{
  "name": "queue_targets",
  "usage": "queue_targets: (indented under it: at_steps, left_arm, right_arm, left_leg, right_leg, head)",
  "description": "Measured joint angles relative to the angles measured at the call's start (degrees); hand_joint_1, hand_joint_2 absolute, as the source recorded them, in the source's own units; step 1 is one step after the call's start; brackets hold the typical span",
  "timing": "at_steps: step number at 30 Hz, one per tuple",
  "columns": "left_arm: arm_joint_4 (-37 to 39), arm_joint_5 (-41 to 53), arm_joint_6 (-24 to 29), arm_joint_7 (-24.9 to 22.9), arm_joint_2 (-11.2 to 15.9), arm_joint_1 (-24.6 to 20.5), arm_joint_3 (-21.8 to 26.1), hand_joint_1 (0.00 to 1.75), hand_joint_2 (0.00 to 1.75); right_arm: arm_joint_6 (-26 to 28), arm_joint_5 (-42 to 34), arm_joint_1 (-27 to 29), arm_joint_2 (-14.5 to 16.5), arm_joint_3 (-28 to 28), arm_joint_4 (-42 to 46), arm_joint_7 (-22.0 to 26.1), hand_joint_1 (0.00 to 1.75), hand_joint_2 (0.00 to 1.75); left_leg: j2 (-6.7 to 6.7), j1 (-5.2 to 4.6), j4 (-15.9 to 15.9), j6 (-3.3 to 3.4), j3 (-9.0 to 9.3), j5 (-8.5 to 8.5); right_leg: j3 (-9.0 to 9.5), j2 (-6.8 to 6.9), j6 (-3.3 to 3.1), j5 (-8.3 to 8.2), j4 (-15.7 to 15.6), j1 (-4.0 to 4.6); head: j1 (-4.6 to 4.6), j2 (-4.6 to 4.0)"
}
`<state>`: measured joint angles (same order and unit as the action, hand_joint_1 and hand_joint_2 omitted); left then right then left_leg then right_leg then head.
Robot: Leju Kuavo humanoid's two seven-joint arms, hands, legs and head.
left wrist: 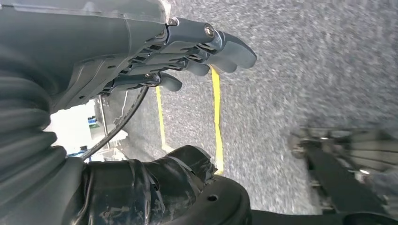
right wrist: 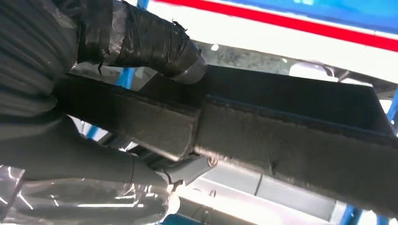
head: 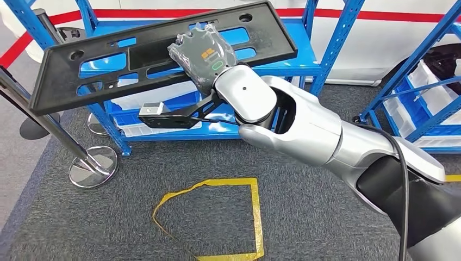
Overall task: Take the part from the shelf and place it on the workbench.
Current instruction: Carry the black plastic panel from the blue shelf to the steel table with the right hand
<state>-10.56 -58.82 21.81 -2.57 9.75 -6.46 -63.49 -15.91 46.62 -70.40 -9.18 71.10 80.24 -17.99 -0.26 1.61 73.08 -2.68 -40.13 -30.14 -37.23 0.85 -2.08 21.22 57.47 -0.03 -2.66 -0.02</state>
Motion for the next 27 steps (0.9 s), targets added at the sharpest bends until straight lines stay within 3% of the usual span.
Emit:
queue_targets:
  at_steps: [1, 2, 3, 5, 7, 8, 9, 12, 13, 14, 15, 16, 17, 19, 20, 21, 23, 24, 25, 27]
  left_arm:
    - [0.0, 0.0, 0.0, 0.01, 0.0, -0.04, 0.0, 0.0, 1.75]
    - [-0.01, 0.01, 0.0, 0.02, -0.04, -0.14, 0.0, 0.0, 1.75]
    - [-0.01, 0.01, 0.0, 0.03, -0.04, -0.26, 0.0, 0.0, 1.75]
    - [-0.02, 0.03, -0.01, 0.02, -0.04, -0.44, 0.0, 0.0, 1.75]
    - [-0.01, 0.06, -0.01, -0.01, -0.02, -0.37, 0.0, 0.0, 1.75]
    - [0.0, 0.09, -0.01, -0.02, -0.03, -0.32, 0.0, 0.0, 1.75]
    - [0.0, 0.14, 0.01, -0.02, -0.04, -0.28, 0.0, 0.0, 1.75]
    - [0.0, 0.43, 0.13, 0.01, -0.01, -0.32, 0.0, 0.0, 1.75]
    - [0.0, 0.51, 0.15, 0.01, 0.0, -0.33, 0.0, 0.0, 1.75]
    - [0.0, 0.55, 0.13, 0.01, 0.0, -0.33, 0.0, 0.0, 1.75]
    - [0.0, 0.54, 0.1, 0.01, 0.0, -0.33, 0.0, 0.0, 1.75]
    - [0.0, 0.49, 0.07, 0.02, 0.0, -0.32, 0.0, 0.0, 1.75]
    - [-0.01, 0.45, 0.04, 0.03, -0.01, -0.32, 0.0, 0.0, 1.75]
    - [-0.01, 0.38, 0.02, 0.08, -0.09, -0.27, 0.0, 0.0, 1.75]
    - [0.0, 0.37, 0.01, 0.09, -0.12, -0.23, 0.0, 0.0, 1.75]
    - [0.01, 0.35, 0.01, 0.1, -0.14, -0.19, 0.0, 0.0, 1.75]
    - [0.03, 0.35, -0.01, 0.16, -0.09, -0.17, -0.01, 0.0, 1.75]
    - [0.04, 0.33, 0.01, 0.31, -0.07, -0.19, -0.01, 0.0, 1.75]
    - [0.04, 0.32, 0.11, 0.64, -0.05, -0.13, -0.02, 0.0, 1.75]
    - [0.04, 0.19, 0.45, 1.46, -0.04, 0.0, -0.02, 0.0, 1.75]
  right_arm:
    - [-0.02, -0.03, -0.01, 0.01, 0.0, -0.01, 0.0, 1.75, 1.75]
    - [-0.03, -0.07, -0.04, 0.02, -0.01, 0.01, 0.0, 1.75, 1.75]
    - [-0.04, -0.1, -0.06, 0.02, -0.03, 0.01, -0.04, 1.75, 1.75]
    - [-0.08, -0.16, -0.09, 0.01, -0.07, 0.01, -0.12, 1.75, 1.75]
    - [-0.16, -0.26, 0.08, -0.14, -0.07, -0.04, -0.2, 1.75, 1.75]
    - [-0.24, -0.32, 0.25, -0.27, -0.05, -0.08, -0.24, 1.75, 1.75]
    - [-0.32, -0.39, 0.42, -0.4, -0.04, -0.1, -0.27, 1.75, 1.75]
    - [-0.49, -0.48, 0.62, -0.62, -0.02, -0.11, -0.32, 1.75, 1.75]
    - [-0.52, -0.48, 0.67, -0.66, -0.02, -0.11, -0.33, 1.75, 1.75]
    - [-0.54, -0.49, 0.77, -0.7, -0.02, -0.11, -0.33, 1.75, 1.75]
    - [-0.56, -0.49, 0.87, -0.72, -0.02, -0.11, -0.33, 1.75, 1.75]
    - [-0.57, -0.5, 0.94, -0.74, -0.02, -0.11, -0.33, 1.75, 1.75]
    - [-0.57, -0.5, 0.92, -0.74, -0.02, -0.09, -0.33, 1.75, 1.75]
    - [-0.56, -0.5, 0.75, -0.74, -0.09, -0.04, -0.38, 1.75, 1.75]
    - [-0.56, -0.5, 0.69, -0.74, -0.13, -0.02, -0.42, 1.75, 1.75]
    - [-0.57, -0.5, 0.66, -0.74, -0.17, -0.02, -0.46, 1.75, 1.75]
    - [-0.6, -0.5, 0.67, -0.74, -0.16, -0.04, -0.49, 1.75, 1.75]
    - [-0.64, -0.51, 0.65, -0.73, -0.15, -0.04, -0.49, 1.75, 1.75]
    - [-0.7, -0.51, 0.65, -0.72, -0.14, -0.04, -0.52, 1.75, 1.75]
    - [-0.84, -0.52, 0.66, -0.71, -0.13, -0.03, -0.58, 1.75, 1.75]
  left_leg:
    - [0.01, 0.38, -1.98, -0.52, 2.11, 1.55]
    - [-0.01, 0.6, -5.04, -1.04, 4.64, 1.89]
    - [-0.11, 0.6, -8.31, -1.02, 6.8, 1.36]
    - [-0.29, 0.23, -12.31, -0.07, 8.61, -0.23]
    - [-0.21, 0.02, -12.86, 1.55, 7.74, 0.72]
    - [-0.1, 0.01, -12.93, 2.22, 7.14, 1.51]
    - [0.05, 0.05, -13.08, 2.82, 6.4, 2.38]
    - [0.26, 0.0, -13.2, 3.78, 3.65, 4.97]
    - [0.26, -0.07, -13.19, 3.81, 2.64, 5.8]
    - [0.26, -0.15, -13.17, 3.77, 1.62, 6.62]
    - [0.26, -0.21, -13.16, 3.69, 0.63, 7.42]
    - [0.26, -0.25, -13.23, 3.57, -0.28, 8.27]
    - [0.25, -0.21, -13.35, 3.43, -0.98, 9.12]
    - [0.24, -0.14, -13.93, 2.89, -1.73, 10.84]
    - [0.26, 0.0, -14.47, 2.54, -1.75, 11.74]
    - [0.26, 0.06, -15.2, 2.12, -1.7, 12.76]
    - [0.2, 0.13, -16.44, 1.43, -2.02, 13.47]
    - [0.15, 0.07, -15.85, 1.21, -2.56, 12.09]
    - [0.12, 0.03, -14.04, 1.08, -3.27, 9.46]
    - [0.12, 0.03, -7.02, 0.89, -4.68, 3.57]
  right_leg:
    - [-1.23, 0.01, 0.47, -0.38, 0.79, -0.39]
    - [-2.43, -0.01, 0.97, -0.73, 1.56, -0.69]
    - [-3.38, -0.02, 1.45, -1.08, 2.25, -0.86]
    - [-4.53, -0.06, 2.27, -2.23, 2.64, -0.83]
    - [-5.0, -0.1, 2.85, -3.56, 2.08, -0.89]
    - [-5.38, -0.18, 3.08, -2.82, 2.26, -0.99]
    - [-5.87, -0.27, 3.29, -0.75, 3.39, -1.09]
    - [-7.3, -0.55, 3.64, 9.09, 12.91, -1.1]
    - [-7.24, -0.61, 3.65, 10.48, 16.35, -1.07]
    - [-6.58, -0.66, 3.57, 10.34, 18.56, -1.04]
    - [-5.08, -0.69, 3.38, 9.07, 19.03, -1.0]
    - [-2.6, -0.73, 3.04, 7.62, 17.52, -0.86]
    - [0.94, -0.78, 2.53, 7.19, 14.16, -0.61]
    - [8.31, -0.8, 1.76, 9.19, 5.01, 0.02]
    - [10.31, -0.83, 1.61, 10.06, 2.01, 0.32]
    - [10.93, -0.82, 1.59, 10.08, 0.37, 0.51]
    - [9.87, -0.68, 1.26, 8.01, -0.46, 0.26]
    - [9.22, -0.55, 0.85, 7.14, -1.04, 0.07]
    - [8.43, -0.44, 0.53, 6.28, -1.49, -0.1]
    - [6.49, -0.42, 0.06, 4.8, -1.49, 0.06]
  head:
    - [0.03, 0.0]
    - [0.08, 0.0]
    - [0.03, 0.0]
    - [-0.12, 0.0]
    - [-0.28, 0.0]
    - [-0.32, 0.0]
    - [-0.44, 0.0]
    - [-0.69, 0.0]
    - [-0.69, 0.0]
    - [-0.69, 0.0]
    - [-0.69, 0.0]
    - [-0.66, 0.0]
    - [-0.7, 0.0]
    - [-0.72, 0.0]
    - [-0.91, 0.0]
    - [-1.1, 0.0]
    - [-1.32, 0.0]
    - [-1.24, 0.0]
    - [-1.07, 0.0]
    - [-0.96, 0.0]
